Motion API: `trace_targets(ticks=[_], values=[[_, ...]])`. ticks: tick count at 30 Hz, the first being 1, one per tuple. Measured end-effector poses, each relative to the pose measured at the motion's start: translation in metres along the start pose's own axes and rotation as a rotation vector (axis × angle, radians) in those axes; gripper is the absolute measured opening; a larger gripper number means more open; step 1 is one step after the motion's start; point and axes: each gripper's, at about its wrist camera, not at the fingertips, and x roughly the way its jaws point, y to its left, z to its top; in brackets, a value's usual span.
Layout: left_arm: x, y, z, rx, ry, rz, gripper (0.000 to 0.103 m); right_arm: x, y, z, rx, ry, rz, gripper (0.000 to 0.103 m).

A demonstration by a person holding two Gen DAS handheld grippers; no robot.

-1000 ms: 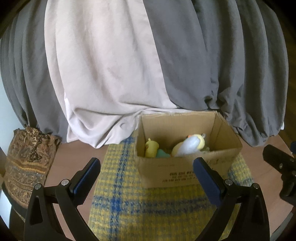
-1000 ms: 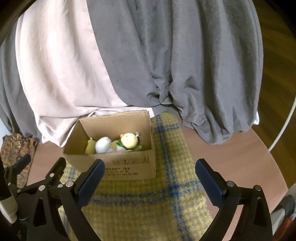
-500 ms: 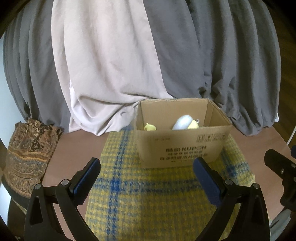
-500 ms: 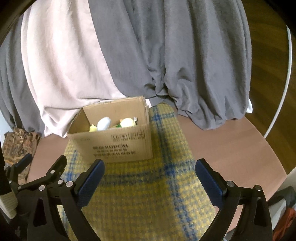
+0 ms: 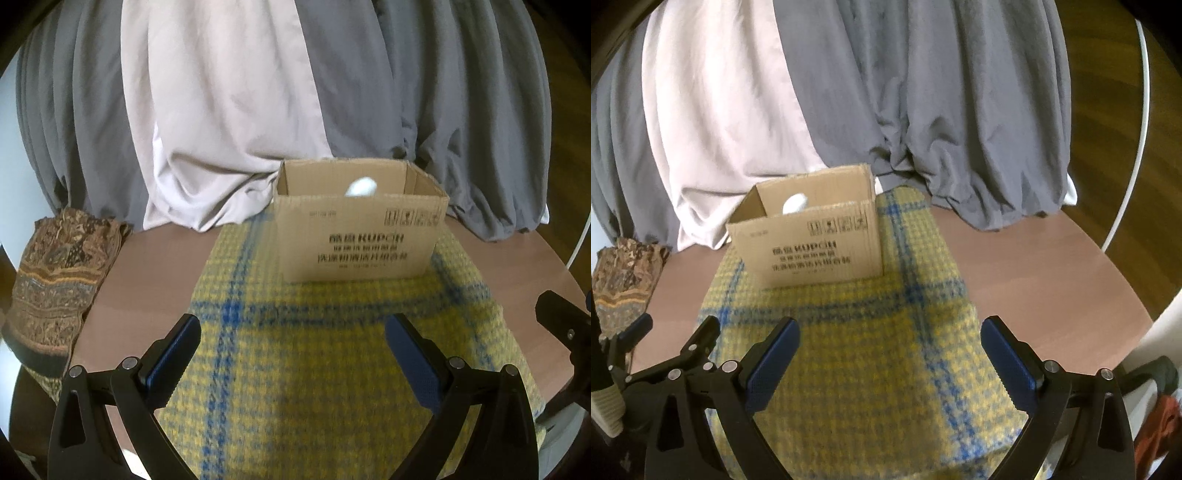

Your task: Organize objects

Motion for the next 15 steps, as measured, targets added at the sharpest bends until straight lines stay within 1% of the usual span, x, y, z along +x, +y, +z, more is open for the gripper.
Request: trace_targets(ticks=[5,13,15], values=[[-0.006,0.001,-0.020,0.003,0.026,-0.005,0.102,-0.004,-0.005,-0.020,0.013,0.029,0.004,0.099],[-0.014,0.005,-0.056,-0.005,0.074,0.012,0.102,-0.018,-0.011,-0.050,0.017,0.039,-0.008,0.099],[-0.017,0.007,-0.063,-0.006,0.073,0.017,0.102,-0.020,-0.013,-0.058,0.023,0.047,-0.007,0.099]])
